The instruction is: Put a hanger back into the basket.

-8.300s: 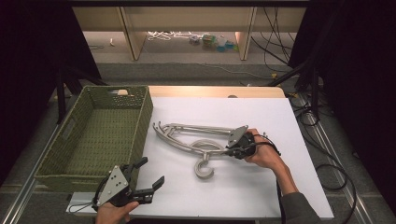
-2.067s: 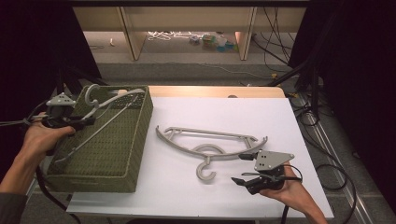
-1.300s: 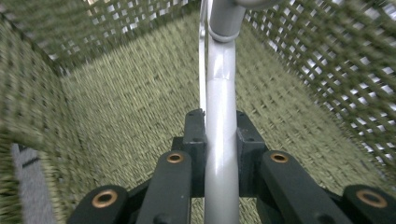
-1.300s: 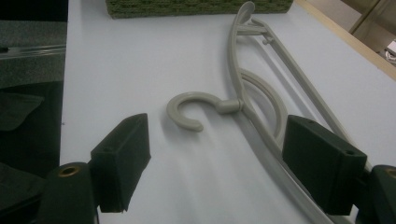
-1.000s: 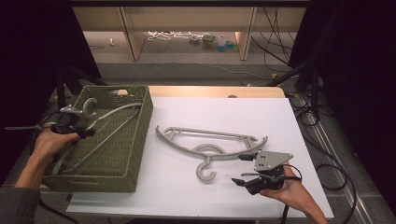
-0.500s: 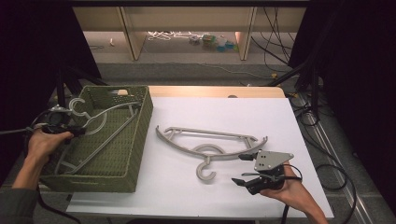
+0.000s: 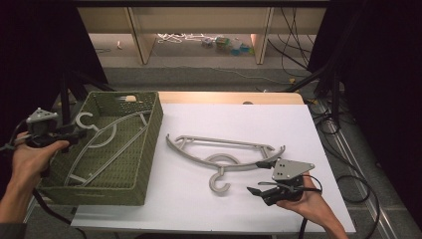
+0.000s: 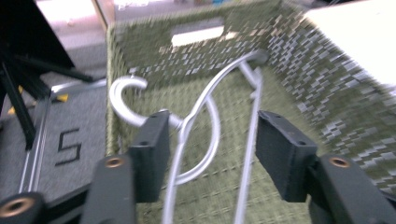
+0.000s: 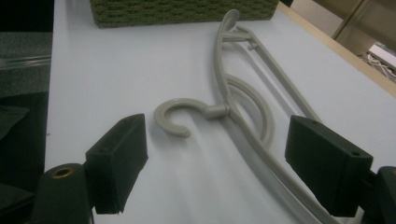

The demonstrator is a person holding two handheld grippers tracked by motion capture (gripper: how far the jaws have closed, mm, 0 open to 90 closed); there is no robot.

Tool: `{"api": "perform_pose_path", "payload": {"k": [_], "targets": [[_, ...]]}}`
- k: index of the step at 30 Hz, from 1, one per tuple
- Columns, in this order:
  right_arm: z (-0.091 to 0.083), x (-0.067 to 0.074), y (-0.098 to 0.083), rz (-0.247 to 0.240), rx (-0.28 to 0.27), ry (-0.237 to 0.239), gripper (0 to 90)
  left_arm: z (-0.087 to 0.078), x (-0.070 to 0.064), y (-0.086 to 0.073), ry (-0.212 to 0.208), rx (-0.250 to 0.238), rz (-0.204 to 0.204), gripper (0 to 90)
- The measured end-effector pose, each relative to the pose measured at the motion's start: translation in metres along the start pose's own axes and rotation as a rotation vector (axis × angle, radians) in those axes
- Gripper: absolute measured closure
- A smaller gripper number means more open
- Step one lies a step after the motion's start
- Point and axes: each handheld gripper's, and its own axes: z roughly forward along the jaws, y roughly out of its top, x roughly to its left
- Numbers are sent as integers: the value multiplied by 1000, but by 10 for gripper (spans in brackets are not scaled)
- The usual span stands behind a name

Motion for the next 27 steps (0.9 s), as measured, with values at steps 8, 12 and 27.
{"api": "perform_pose_path", "payload": {"k": [8, 12, 27], "targets": [[0, 0, 3, 6, -16, -9, 211, -34, -51, 2, -141, -93, 35, 347], [0, 0, 3, 6, -18, -15, 211, -47, -82, -2, -220, -141, 46, 317], [0, -2, 3, 27, -43, -54, 208, -39, -180, -42, -445, -229, 96, 285]]}}
